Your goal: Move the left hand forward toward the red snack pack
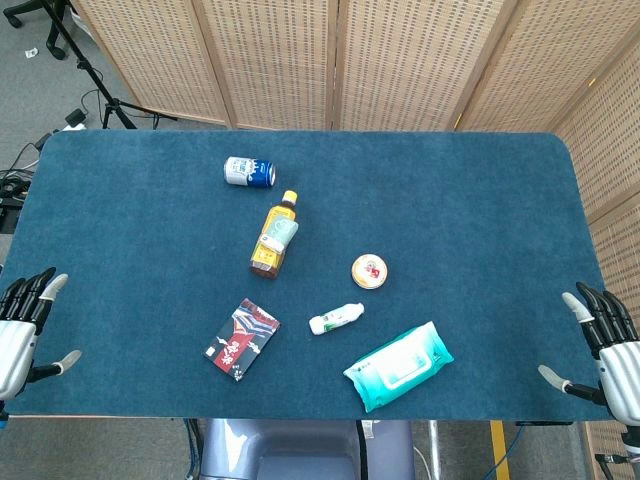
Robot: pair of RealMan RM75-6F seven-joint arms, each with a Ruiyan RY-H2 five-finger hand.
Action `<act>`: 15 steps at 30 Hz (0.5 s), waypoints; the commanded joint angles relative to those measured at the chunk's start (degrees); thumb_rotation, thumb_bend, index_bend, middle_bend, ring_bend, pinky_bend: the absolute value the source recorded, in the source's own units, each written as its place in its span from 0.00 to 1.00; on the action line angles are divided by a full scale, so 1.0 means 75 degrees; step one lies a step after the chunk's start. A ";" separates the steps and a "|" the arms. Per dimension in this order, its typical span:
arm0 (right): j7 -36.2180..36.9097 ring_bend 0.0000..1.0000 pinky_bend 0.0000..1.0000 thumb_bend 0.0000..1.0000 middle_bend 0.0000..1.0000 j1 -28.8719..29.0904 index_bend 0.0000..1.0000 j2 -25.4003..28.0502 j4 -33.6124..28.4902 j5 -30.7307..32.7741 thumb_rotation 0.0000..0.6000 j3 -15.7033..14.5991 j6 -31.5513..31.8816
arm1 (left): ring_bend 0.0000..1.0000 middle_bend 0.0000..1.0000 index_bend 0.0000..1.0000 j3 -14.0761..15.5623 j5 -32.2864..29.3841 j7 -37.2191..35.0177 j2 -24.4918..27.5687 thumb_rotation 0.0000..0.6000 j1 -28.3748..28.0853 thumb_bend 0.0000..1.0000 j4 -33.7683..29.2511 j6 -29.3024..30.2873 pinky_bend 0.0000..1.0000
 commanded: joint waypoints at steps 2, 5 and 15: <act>-0.0003 0.00 0.00 0.00 0.00 0.0001 0.00 -0.0003 0.0002 0.0000 1.00 -0.0001 -0.0003 | 0.00 0.00 0.00 0.0000 -0.0003 0.0010 -0.0001 1.00 0.0001 0.13 0.0000 -0.0002 0.00; 0.0002 0.00 0.00 0.00 0.00 0.0003 0.00 -0.0001 0.0003 0.0003 1.00 -0.0003 -0.0013 | 0.00 0.00 0.00 0.0004 -0.0005 0.0004 0.0001 1.00 0.0004 0.13 -0.0005 -0.0005 0.00; -0.0006 0.00 0.00 0.00 0.00 0.0026 0.00 -0.0003 -0.0009 0.0028 1.00 0.0005 -0.0064 | 0.00 0.00 0.00 -0.0044 -0.0011 -0.0089 -0.0036 1.00 0.0001 0.13 0.0039 0.0047 0.00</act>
